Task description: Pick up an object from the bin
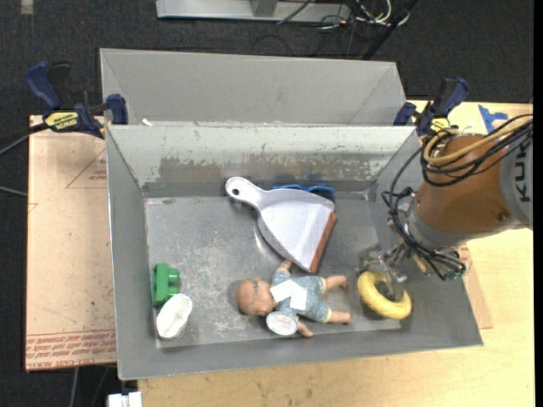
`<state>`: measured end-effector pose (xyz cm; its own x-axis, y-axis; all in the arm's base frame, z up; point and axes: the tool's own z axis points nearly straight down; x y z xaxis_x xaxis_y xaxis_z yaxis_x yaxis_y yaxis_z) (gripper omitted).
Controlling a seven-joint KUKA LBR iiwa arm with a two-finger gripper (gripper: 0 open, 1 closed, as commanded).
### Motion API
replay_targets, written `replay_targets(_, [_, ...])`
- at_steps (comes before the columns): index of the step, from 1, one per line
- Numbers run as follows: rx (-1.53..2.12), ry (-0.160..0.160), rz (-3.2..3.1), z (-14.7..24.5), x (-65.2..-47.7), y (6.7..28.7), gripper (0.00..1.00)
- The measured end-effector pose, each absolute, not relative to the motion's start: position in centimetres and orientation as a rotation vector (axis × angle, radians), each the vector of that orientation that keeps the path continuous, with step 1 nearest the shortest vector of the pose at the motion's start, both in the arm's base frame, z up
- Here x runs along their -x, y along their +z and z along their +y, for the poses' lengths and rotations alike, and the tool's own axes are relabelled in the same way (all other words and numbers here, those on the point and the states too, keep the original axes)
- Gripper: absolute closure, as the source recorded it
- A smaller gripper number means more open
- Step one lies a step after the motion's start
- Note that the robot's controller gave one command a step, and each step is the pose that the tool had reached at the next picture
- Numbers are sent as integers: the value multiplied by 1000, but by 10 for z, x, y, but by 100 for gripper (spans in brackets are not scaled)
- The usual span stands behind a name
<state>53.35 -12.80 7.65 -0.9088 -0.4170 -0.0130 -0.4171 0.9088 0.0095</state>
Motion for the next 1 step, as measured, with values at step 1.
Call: replay_targets(1, [669, 18, 3065, -129, -532, 91, 100])
